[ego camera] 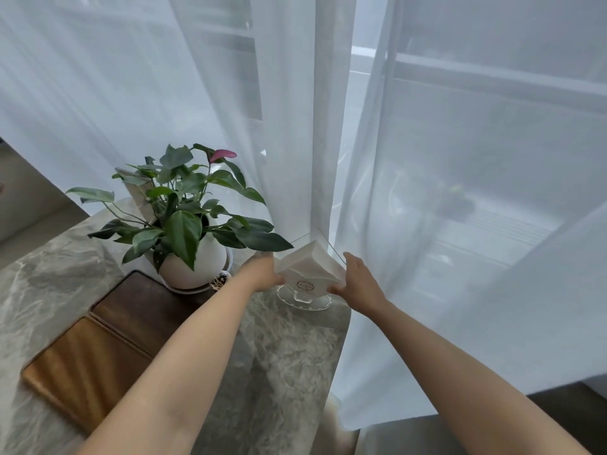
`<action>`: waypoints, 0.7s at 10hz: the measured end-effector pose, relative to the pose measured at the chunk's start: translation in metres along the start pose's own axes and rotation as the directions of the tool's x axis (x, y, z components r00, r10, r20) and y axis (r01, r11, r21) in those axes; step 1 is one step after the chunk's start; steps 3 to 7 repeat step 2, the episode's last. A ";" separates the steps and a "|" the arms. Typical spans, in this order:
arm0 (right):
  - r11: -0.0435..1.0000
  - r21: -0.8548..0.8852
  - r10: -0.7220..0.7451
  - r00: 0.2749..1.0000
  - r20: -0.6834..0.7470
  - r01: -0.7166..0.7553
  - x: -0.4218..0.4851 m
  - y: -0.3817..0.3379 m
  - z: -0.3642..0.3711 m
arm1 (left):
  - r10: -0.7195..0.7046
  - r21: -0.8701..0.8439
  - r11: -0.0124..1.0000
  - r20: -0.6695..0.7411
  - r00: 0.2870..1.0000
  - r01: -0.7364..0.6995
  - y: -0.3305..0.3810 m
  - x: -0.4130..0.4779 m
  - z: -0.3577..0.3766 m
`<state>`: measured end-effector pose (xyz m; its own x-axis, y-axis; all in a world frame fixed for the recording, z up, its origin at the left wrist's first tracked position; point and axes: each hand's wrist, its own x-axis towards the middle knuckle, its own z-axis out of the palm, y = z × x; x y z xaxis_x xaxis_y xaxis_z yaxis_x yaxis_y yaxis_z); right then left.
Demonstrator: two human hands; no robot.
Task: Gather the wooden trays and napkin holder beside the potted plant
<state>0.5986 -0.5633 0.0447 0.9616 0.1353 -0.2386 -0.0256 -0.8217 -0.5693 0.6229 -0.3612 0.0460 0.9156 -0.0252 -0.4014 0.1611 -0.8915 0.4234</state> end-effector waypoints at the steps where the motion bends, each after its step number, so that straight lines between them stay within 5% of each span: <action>1: 0.997 -0.062 -0.052 0.998 -0.044 0.049 -0.017 -0.015 -0.005 | -0.053 0.071 0.996 0.023 0.998 0.052 -0.007 -0.020 -0.004; 2: 0.987 -0.075 -0.153 0.982 -0.113 0.145 -0.032 -0.039 -0.011 | -0.090 0.128 0.988 0.019 0.996 0.087 -0.014 -0.043 -0.005; 7: 0.987 -0.075 -0.153 0.982 -0.113 0.145 -0.032 -0.039 -0.011 | -0.090 0.128 0.988 0.019 0.996 0.087 -0.014 -0.043 -0.005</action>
